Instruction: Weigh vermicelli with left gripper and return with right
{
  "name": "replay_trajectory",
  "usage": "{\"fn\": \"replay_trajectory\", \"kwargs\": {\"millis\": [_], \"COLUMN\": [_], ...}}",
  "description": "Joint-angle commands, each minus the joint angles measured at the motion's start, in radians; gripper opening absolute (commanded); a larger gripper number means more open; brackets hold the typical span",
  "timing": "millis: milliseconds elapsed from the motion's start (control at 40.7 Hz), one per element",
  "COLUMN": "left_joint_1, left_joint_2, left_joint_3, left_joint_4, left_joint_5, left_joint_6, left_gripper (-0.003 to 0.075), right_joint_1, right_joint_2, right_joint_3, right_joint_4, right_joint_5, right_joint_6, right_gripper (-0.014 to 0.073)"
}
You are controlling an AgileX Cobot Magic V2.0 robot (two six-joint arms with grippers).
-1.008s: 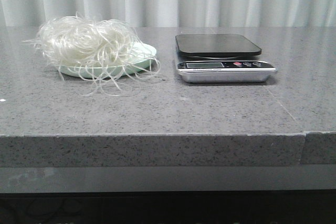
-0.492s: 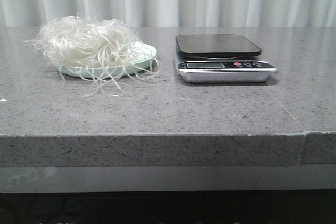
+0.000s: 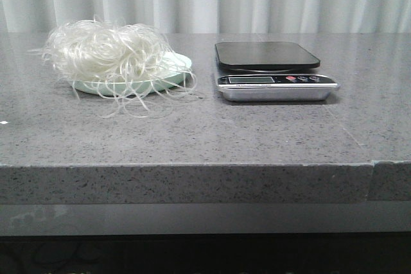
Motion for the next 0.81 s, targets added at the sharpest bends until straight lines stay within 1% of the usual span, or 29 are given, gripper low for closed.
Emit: {"fn": "replay_trajectory", "kwargs": {"millis": [0, 148, 320, 393, 467, 664, 787], "left_joint_1": [-0.001, -0.001, -0.001, -0.001, -0.001, -0.003, -0.032], "left_joint_2": [0.083, 0.248, 0.426, 0.491, 0.542, 0.615, 0.647], "left_joint_3": [-0.063, -0.116, -0.189, -0.219, -0.248, -0.275, -0.275], "left_joint_4": [-0.111, -0.294, -0.374, -0.445, -0.501, -0.524, -0.524], "left_joint_5": [0.06, 0.182, 0.271, 0.3, 0.325, 0.328, 0.333], "left_joint_6": [-0.006, -0.006, -0.006, -0.001, 0.035, 0.042, 0.042], "left_gripper": [0.0582, 0.0582, 0.0582, 0.0581, 0.0581, 0.0581, 0.0581], "right_joint_1": [-0.004, -0.004, -0.004, -0.004, -0.004, -0.004, -0.004], "right_joint_2": [-0.014, -0.014, -0.014, -0.014, -0.014, -0.014, -0.014], "right_joint_3": [-0.008, -0.008, -0.008, -0.008, -0.008, -0.008, -0.008], "right_joint_4": [0.003, 0.003, 0.003, 0.003, 0.003, 0.003, 0.003], "right_joint_5": [-0.075, -0.075, -0.075, -0.075, -0.075, -0.075, -0.075], "right_joint_6": [-0.003, -0.003, -0.003, -0.003, -0.003, -0.003, -0.003], "right_gripper": [0.0157, 0.0157, 0.0157, 0.0157, 0.0157, 0.0157, 0.0157]}}
